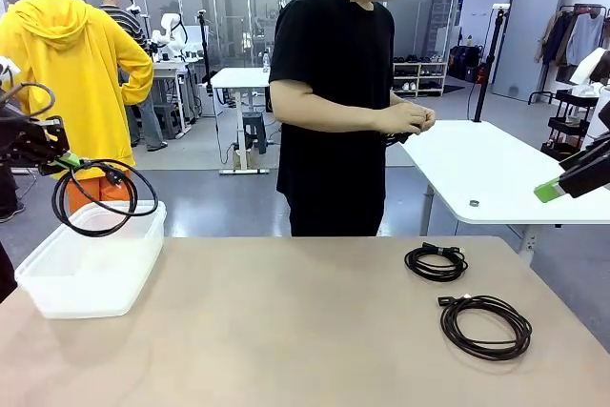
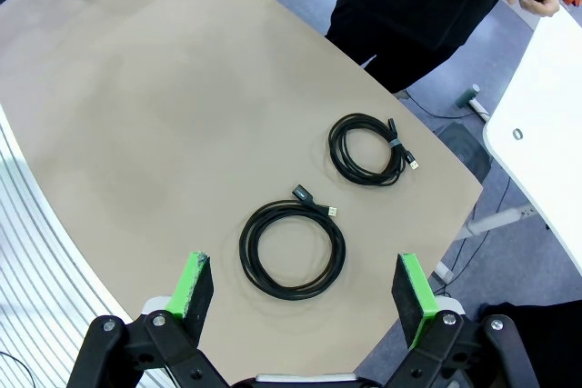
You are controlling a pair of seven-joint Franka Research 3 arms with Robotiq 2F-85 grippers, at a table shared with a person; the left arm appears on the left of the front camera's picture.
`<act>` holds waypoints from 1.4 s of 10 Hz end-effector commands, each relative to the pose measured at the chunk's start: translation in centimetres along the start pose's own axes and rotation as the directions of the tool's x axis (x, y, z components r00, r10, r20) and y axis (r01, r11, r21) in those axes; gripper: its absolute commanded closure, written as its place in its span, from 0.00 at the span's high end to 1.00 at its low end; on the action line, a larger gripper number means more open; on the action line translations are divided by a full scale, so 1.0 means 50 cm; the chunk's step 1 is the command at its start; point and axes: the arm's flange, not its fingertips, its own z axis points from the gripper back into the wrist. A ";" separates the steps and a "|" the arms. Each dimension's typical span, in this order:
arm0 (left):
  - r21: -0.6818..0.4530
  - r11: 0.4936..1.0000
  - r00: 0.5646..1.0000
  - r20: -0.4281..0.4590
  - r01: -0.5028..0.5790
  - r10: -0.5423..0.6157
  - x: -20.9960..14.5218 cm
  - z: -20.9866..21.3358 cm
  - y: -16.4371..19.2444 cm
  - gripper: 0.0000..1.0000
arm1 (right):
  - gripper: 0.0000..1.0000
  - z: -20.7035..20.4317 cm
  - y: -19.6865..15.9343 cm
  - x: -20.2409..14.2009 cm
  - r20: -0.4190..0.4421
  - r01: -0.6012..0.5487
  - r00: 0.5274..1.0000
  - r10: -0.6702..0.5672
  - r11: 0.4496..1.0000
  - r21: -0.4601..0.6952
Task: Organize and store the cables.
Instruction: Place the Power Cable into the Organizing box.
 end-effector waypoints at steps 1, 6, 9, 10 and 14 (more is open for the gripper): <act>-0.053 0.998 0.998 -0.049 -0.043 0.041 0.058 -0.072 0.036 0.07 | 1.00 -0.002 -0.001 -0.001 0.002 -0.003 1.000 0.003 1.000 0.007; 0.177 0.976 0.982 -0.117 -0.123 0.145 0.057 -0.212 0.138 0.07 | 1.00 -0.002 -0.001 -0.001 0.002 -0.003 1.000 0.003 1.000 0.007; 0.240 0.965 0.961 -0.226 -0.103 0.159 0.011 -0.284 0.175 0.07 | 1.00 -0.002 -0.001 -0.001 0.002 -0.003 1.000 0.003 1.000 0.007; 0.260 0.962 0.957 -0.248 -0.086 0.152 0.001 -0.291 0.179 0.19 | 1.00 -0.002 -0.001 -0.001 0.002 -0.003 1.000 0.003 1.000 0.007; 0.269 0.960 0.962 -0.230 -0.081 0.146 0.003 -0.270 0.180 0.73 | 1.00 -0.002 -0.001 -0.001 0.002 -0.003 1.000 0.003 1.000 0.007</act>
